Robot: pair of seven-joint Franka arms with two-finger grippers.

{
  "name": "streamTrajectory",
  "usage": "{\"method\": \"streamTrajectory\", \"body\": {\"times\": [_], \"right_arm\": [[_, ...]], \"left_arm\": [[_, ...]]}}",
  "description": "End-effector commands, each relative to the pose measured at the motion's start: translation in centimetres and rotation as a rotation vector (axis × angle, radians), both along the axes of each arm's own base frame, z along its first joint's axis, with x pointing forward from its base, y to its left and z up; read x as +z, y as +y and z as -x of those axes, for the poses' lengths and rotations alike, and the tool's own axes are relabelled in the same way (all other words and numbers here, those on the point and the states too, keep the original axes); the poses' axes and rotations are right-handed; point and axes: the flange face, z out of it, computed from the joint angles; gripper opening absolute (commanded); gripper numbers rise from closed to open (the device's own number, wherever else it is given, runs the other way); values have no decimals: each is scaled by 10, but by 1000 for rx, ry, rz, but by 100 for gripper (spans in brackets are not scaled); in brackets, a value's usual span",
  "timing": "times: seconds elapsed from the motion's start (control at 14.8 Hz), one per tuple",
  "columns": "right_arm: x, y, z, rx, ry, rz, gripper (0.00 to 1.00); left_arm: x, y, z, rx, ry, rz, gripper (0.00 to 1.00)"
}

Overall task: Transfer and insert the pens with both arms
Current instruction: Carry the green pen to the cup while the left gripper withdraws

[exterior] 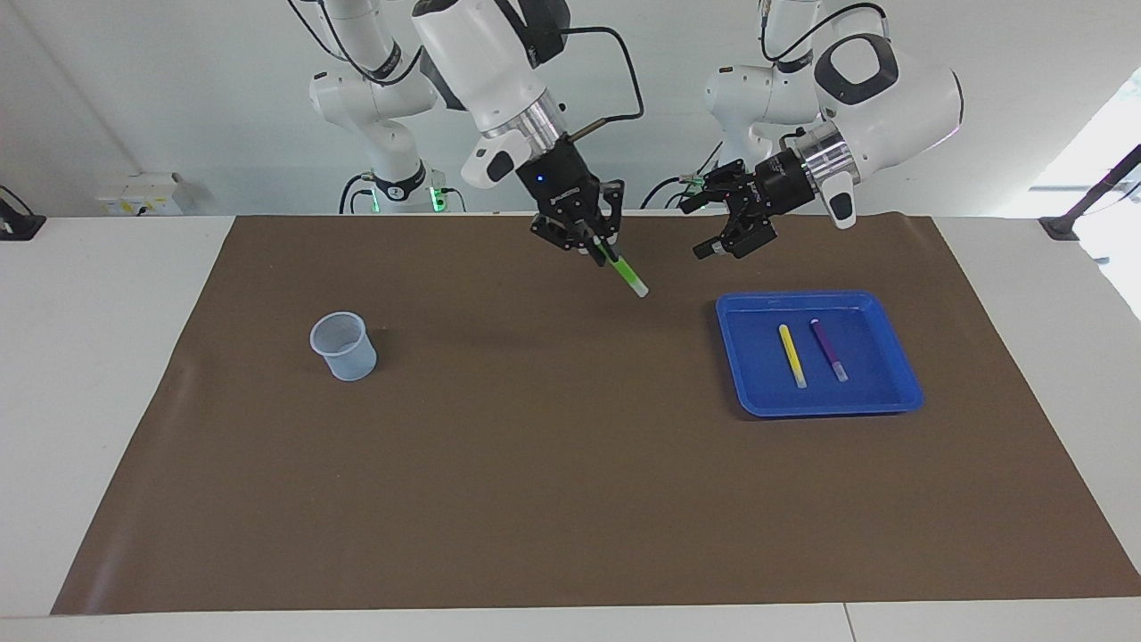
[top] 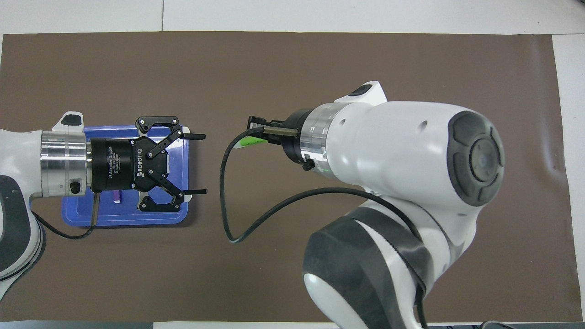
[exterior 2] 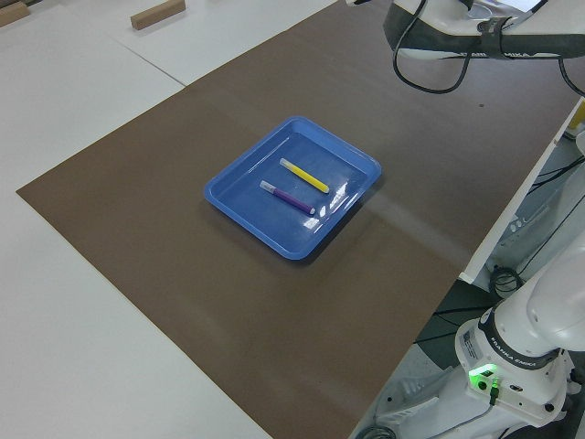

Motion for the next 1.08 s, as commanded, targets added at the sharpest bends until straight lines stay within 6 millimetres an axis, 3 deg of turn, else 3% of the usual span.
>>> {"method": "streamTrajectory", "body": {"times": [0.0, 0.27, 0.4, 0.74, 1.01], "right_arm": [[-13, -42, 2, 51, 3, 96, 0], [-37, -111, 15, 112, 8, 257, 0], [-46, -135, 24, 135, 3, 329, 0], [-71, -194, 30, 163, 7, 527, 0], [-86, -252, 32, 192, 15, 627, 0]], "left_arm": [[-5, 22, 5, -8, -47, -60, 100], [-12, 34, 5, -75, -124, -100, 100], [-15, 43, 4, -97, -156, -132, 100], [-45, 71, 7, -216, -262, -195, 100], [-79, 94, 7, -416, -361, -258, 100]]}}
